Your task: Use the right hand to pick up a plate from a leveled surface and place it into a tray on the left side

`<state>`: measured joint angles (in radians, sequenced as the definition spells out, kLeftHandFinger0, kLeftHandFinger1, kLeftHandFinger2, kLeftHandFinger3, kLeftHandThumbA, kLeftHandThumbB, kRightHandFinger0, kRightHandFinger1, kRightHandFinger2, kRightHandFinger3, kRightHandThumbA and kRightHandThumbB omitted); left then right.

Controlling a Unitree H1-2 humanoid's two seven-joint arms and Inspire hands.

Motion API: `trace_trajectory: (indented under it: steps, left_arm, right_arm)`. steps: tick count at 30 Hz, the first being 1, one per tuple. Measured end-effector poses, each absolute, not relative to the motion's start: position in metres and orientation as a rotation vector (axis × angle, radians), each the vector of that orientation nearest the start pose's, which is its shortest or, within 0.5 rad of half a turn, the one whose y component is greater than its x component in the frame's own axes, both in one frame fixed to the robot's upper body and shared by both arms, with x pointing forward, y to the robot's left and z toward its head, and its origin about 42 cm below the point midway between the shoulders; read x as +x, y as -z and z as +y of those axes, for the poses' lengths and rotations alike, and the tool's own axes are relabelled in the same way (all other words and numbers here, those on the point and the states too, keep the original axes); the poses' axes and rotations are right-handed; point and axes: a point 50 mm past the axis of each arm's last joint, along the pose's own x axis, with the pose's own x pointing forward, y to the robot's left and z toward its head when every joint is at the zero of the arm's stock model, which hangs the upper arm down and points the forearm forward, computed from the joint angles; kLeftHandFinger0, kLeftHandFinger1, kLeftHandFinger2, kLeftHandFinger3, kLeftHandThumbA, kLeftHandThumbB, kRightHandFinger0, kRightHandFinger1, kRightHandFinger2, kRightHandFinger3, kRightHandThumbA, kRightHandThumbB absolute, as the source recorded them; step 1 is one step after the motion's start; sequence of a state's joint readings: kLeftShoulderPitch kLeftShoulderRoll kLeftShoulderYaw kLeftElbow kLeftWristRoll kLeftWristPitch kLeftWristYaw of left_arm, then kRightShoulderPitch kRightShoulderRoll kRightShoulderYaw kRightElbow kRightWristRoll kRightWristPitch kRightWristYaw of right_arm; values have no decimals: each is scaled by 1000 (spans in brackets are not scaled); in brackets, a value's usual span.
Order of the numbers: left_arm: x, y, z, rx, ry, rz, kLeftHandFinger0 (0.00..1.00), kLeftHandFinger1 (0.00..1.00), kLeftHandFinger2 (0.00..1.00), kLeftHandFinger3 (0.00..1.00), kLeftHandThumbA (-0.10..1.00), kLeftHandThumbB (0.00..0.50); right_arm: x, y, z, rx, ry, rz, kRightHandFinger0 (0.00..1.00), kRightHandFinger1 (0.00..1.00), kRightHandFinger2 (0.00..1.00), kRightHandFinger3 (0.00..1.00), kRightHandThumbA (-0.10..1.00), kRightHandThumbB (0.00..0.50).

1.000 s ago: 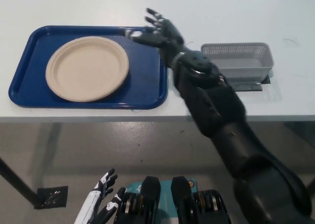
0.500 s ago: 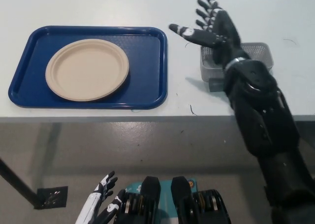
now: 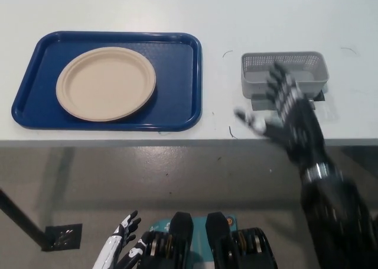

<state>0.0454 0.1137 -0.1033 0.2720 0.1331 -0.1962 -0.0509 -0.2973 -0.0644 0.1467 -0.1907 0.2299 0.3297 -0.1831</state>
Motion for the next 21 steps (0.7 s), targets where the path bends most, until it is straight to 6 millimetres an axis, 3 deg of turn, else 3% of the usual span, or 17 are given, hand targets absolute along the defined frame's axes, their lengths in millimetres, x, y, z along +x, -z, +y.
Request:
trace_trajectory:
  steps: [1, 2, 3, 5, 7, 8, 10, 14, 15, 16, 21]
  left_arm:
    - [253, -20, 226, 240, 174, 132, 1000, 1000, 1000, 1000, 712, 198]
    - [252, -19, 226, 241, 174, 134, 1000, 1000, 1000, 1000, 712, 196]
    - [252, -19, 226, 241, 174, 135, 1000, 1000, 1000, 1000, 709, 199]
    - [253, -19, 226, 241, 175, 137, 1000, 1000, 1000, 1000, 709, 202]
    - [253, -19, 226, 242, 175, 137, 1000, 1000, 1000, 1000, 709, 210]
    - [254, -19, 226, 242, 175, 137, 1000, 1000, 1000, 1000, 718, 219]
    - [254, -18, 226, 243, 176, 138, 1000, 1000, 1000, 1000, 726, 225]
    - [254, -17, 226, 245, 176, 142, 1000, 1000, 1000, 1000, 727, 204]
    - [254, -17, 226, 245, 176, 143, 1000, 1000, 1000, 1000, 727, 202]
    - [254, -17, 226, 245, 176, 143, 1000, 1000, 1000, 1000, 724, 207]
    - [255, -16, 226, 246, 177, 148, 1000, 1000, 1000, 1000, 740, 214]
  right_arm:
    - [339, -203, -172, 120, -98, -100, 1000, 1000, 1000, 1000, 1000, 262]
    - [324, -192, -177, 117, -84, -87, 1000, 1000, 1000, 1000, 1000, 214]
    - [313, -186, -180, 112, -73, -77, 1000, 1000, 1000, 1000, 1000, 213]
    - [284, -168, -190, 88, -45, -45, 1000, 1000, 1000, 1000, 1000, 306]
    - [262, -155, -198, 59, -28, -22, 1000, 1000, 1000, 1000, 1000, 318]
    - [248, -148, -202, 38, -21, -5, 1000, 1000, 1000, 1000, 1000, 264]
    - [227, -136, -209, 1, -7, 23, 1000, 1000, 1000, 1000, 1000, 274]
    - [208, -121, -216, -46, 13, 42, 1000, 1000, 1000, 1000, 1000, 253]
    - [206, -119, -217, -52, 16, 43, 1000, 1000, 1000, 1000, 1000, 310]
    - [206, -119, -217, -53, 17, 44, 1000, 1000, 1000, 1000, 1000, 321]
    - [211, -89, -220, -88, 27, 77, 1000, 1000, 1000, 1000, 1000, 293]
